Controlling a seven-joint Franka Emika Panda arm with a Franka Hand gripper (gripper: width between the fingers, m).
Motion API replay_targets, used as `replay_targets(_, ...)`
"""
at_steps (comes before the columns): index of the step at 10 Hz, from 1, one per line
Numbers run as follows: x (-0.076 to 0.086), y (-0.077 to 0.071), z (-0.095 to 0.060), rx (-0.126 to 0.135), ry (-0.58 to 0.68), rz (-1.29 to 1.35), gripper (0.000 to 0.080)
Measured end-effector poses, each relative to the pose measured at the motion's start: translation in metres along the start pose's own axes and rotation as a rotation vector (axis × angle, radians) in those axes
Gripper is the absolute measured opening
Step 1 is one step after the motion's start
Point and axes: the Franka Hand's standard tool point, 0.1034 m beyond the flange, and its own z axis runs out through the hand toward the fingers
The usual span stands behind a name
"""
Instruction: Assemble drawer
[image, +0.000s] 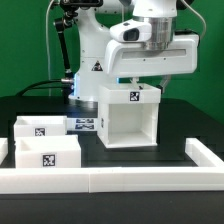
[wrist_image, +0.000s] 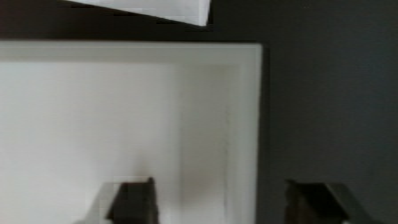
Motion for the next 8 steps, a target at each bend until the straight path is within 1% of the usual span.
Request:
replay_targets(1,0.0,0.0,0.0001,0.0,0.0,0.0,0.0267)
replay_targets(2,-0.0001,0.0,0.0002,0.0,0.0,0.0,0.0091)
replay_targets(3,0.0001,0.0,0.0001,0.0,0.0,0.0,0.0091)
replay_targets(4,0.0002,0.0,0.0001,0.0,0.001,0.0,0.0036)
replay_targets(8,0.0002,0.0,0.0,0.0,0.001,0.0,0.0036)
